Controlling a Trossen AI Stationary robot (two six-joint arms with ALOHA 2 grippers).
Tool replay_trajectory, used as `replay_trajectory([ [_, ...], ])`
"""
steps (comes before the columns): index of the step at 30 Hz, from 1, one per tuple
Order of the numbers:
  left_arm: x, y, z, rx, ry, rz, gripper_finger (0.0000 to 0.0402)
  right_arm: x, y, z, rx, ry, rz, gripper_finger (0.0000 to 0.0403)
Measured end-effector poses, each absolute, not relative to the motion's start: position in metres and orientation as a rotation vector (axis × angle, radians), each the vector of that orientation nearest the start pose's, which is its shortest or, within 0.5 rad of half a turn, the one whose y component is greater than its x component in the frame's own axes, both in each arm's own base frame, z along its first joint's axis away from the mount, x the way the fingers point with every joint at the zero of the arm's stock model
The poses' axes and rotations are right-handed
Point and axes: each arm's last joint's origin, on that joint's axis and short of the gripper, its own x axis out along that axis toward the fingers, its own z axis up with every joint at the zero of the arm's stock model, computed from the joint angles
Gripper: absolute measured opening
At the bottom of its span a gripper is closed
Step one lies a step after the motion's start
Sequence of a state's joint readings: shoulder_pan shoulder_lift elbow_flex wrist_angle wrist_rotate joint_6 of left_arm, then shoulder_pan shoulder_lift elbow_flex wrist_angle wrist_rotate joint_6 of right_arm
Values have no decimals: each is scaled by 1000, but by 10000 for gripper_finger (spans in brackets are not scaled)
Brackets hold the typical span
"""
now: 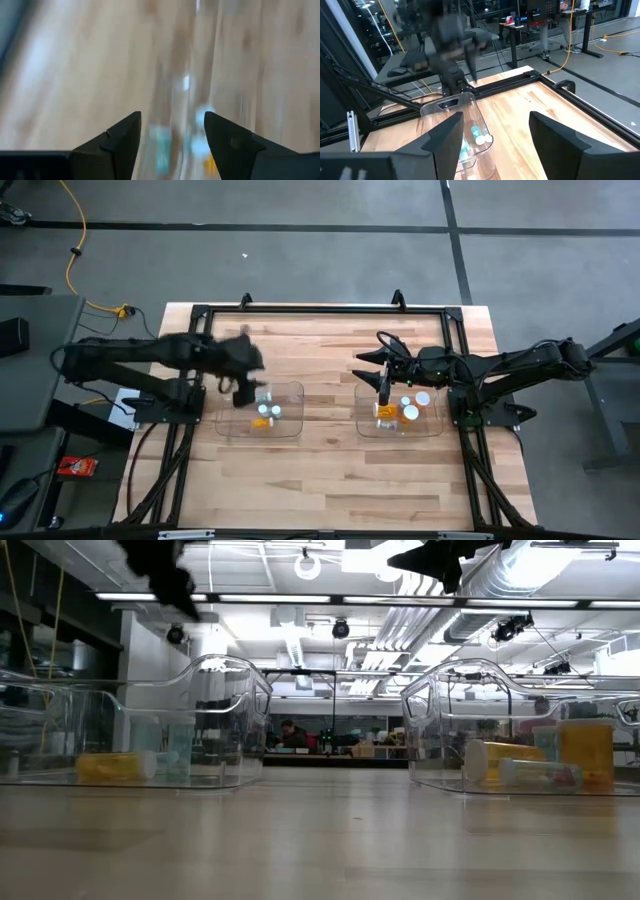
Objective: Pick and place medicine bottles into bin by pill shape (circle, oval)
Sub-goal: Return to Home Position
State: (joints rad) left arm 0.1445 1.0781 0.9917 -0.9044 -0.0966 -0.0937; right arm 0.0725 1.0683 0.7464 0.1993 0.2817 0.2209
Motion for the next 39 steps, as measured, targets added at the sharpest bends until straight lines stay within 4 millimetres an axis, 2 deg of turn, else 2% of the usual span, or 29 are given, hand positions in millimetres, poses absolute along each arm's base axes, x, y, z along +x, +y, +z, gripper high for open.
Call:
replay_trajectory([
  [7,173,39,360,-111,340,314,196,239,9,303,204,97,-221,220],
  [11,165,38,374,-81,170,306,189,239,9,303,199,97,-222,220],
  [14,167,38,364,-110,114,302,183,239,9,303,169,100,-220,220],
  [19,178,39,329,-230,36,269,177,239,9,303,106,107,-217,220],
  [22,181,39,319,-298,-22,238,178,239,9,303,82,110,-215,220],
  [26,182,39,314,-305,-13,226,178,239,9,303,74,111,-215,220],
  [39,182,38,314,-191,1,212,179,239,9,303,74,111,-214,220],
])
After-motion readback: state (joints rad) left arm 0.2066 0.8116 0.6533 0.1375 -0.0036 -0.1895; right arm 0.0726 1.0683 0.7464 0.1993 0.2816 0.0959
